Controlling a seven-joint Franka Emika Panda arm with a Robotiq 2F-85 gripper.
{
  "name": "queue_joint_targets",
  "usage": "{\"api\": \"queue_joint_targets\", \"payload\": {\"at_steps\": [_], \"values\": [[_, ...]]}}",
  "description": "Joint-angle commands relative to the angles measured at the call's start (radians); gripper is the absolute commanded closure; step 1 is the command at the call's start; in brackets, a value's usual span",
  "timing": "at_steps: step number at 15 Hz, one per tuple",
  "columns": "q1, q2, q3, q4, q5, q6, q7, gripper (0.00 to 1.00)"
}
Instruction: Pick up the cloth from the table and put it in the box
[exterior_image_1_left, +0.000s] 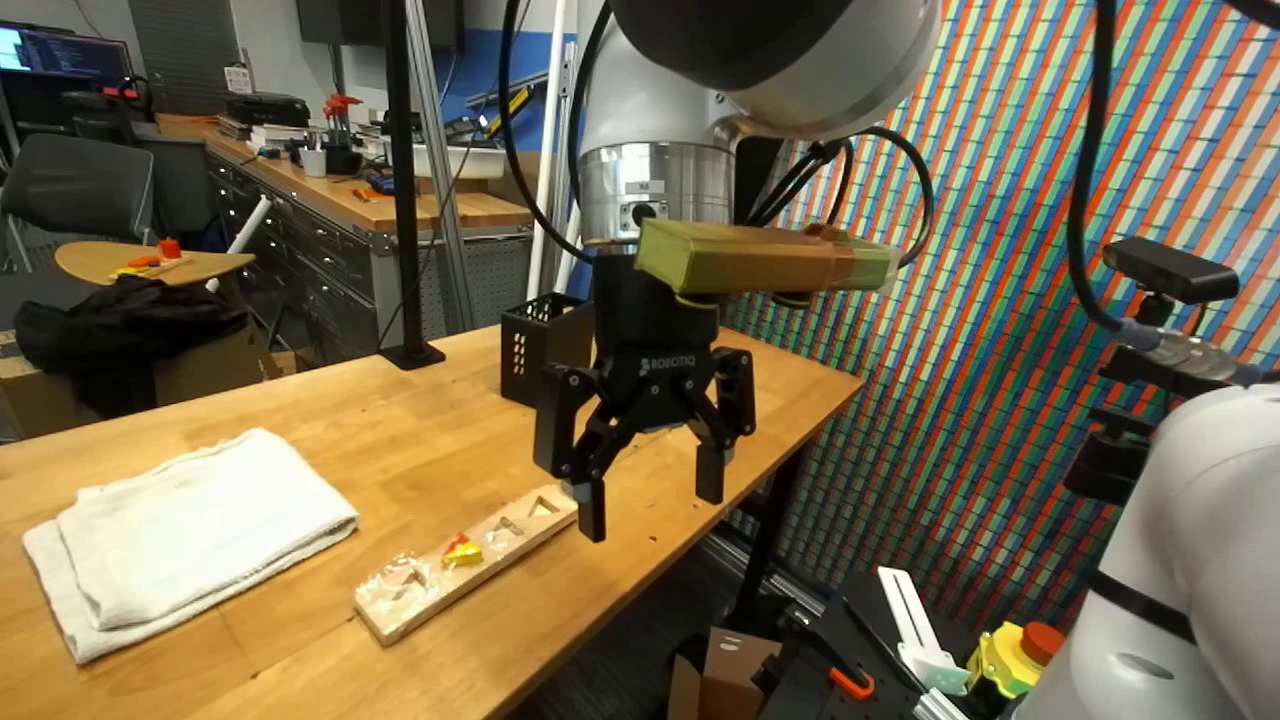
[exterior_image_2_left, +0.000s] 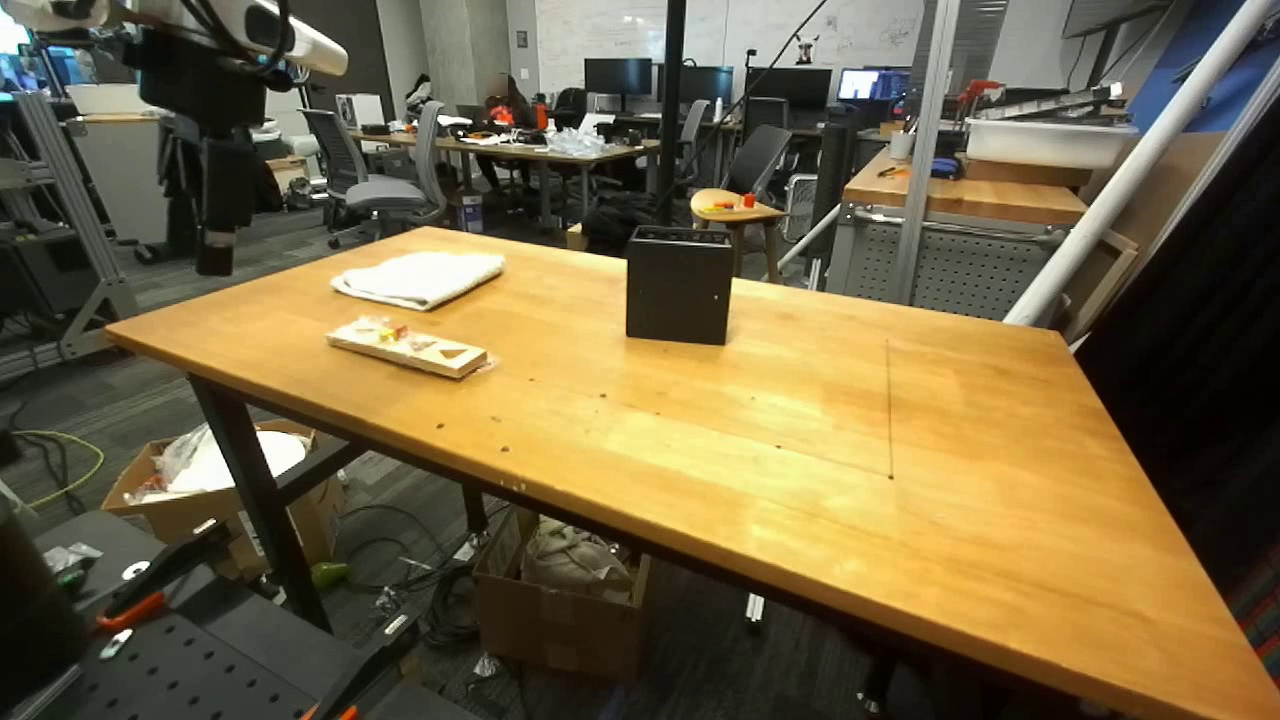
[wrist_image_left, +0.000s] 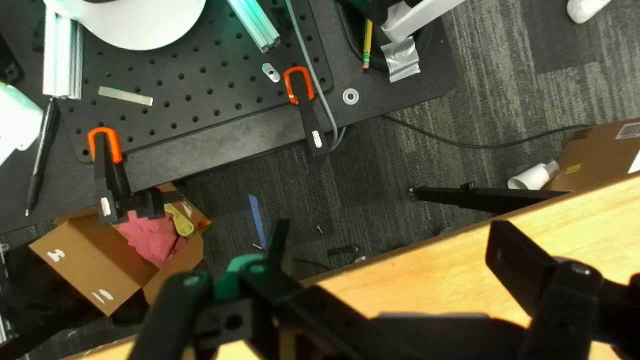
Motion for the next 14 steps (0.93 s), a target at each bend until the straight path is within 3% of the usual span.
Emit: {"api": "queue_joint_targets", "payload": {"at_steps": [1, 7, 14], "values": [[0.006, 0.052, 0.031, 0.057, -0.052, 0.047, -0.035, 0.0], [0.008, 0.226, 0.089, 0.213, -0.208, 0.164, -0.047, 0.0], [0.024, 0.523, 0.116, 0.516, -0.455, 0.277, -0.007, 0.0]]}}
